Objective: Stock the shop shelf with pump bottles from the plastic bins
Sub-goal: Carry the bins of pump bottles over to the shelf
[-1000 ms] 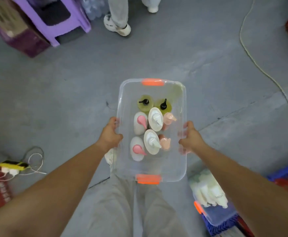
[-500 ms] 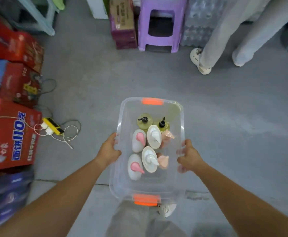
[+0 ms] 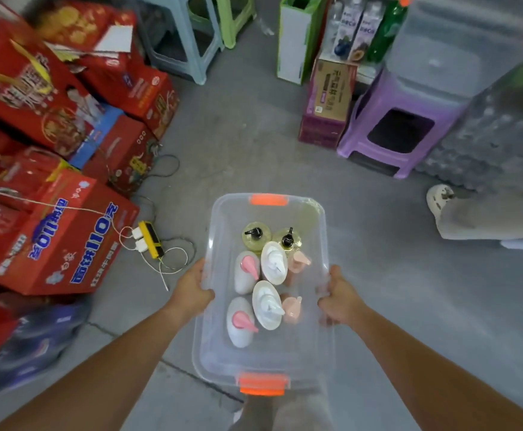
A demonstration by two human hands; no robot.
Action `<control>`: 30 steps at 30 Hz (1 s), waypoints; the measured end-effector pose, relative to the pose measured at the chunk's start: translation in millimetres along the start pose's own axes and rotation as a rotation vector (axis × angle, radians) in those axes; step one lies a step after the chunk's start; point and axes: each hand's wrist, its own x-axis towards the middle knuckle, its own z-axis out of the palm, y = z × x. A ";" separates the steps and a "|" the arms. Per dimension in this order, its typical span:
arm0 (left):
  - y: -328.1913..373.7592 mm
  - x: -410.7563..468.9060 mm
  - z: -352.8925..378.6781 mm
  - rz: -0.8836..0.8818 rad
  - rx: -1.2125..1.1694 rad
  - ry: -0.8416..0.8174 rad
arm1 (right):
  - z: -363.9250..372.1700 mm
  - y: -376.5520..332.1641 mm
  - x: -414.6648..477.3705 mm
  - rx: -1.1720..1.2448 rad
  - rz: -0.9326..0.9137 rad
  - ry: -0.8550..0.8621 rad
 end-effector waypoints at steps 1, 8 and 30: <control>7.0 9.7 -7.7 -0.009 -0.020 0.007 | -4.4 -17.4 10.4 -0.022 -0.016 -0.006; 66.6 88.2 -50.8 -0.047 -0.048 0.095 | -46.0 -132.8 93.5 -0.152 -0.074 -0.112; 342.5 383.7 -218.8 -0.016 -0.080 0.190 | -194.4 -537.3 299.1 -0.296 -0.133 -0.063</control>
